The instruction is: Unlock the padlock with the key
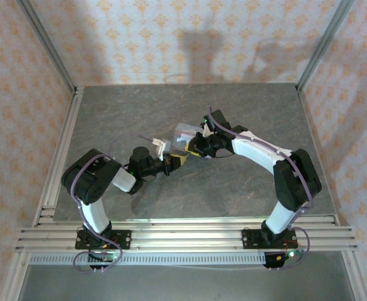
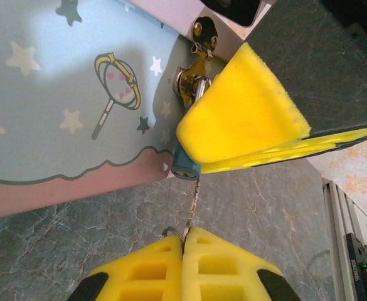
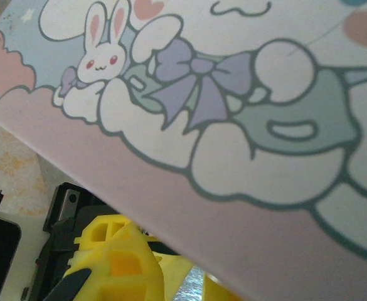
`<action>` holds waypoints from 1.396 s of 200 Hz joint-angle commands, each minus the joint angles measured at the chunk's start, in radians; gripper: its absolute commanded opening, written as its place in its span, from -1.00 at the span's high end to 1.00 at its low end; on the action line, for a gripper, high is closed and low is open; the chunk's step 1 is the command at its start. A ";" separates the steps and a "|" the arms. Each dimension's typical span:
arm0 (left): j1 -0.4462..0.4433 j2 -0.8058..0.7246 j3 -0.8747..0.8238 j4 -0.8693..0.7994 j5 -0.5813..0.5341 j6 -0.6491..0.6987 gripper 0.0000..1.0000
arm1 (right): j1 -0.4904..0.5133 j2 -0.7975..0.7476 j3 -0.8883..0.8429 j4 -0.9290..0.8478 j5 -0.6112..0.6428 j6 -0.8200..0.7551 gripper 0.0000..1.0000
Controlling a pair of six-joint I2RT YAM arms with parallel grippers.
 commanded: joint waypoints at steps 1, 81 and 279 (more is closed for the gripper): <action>0.019 -0.038 -0.020 0.002 -0.034 0.024 1.00 | -0.008 -0.047 -0.002 0.013 -0.003 -0.006 1.00; 0.030 -0.058 -0.019 -0.010 -0.020 0.024 1.00 | -0.008 -0.049 -0.002 0.017 -0.004 0.004 1.00; -0.009 -0.082 -0.013 -0.017 -0.060 0.023 1.00 | -0.008 -0.044 -0.011 0.017 0.005 0.013 1.00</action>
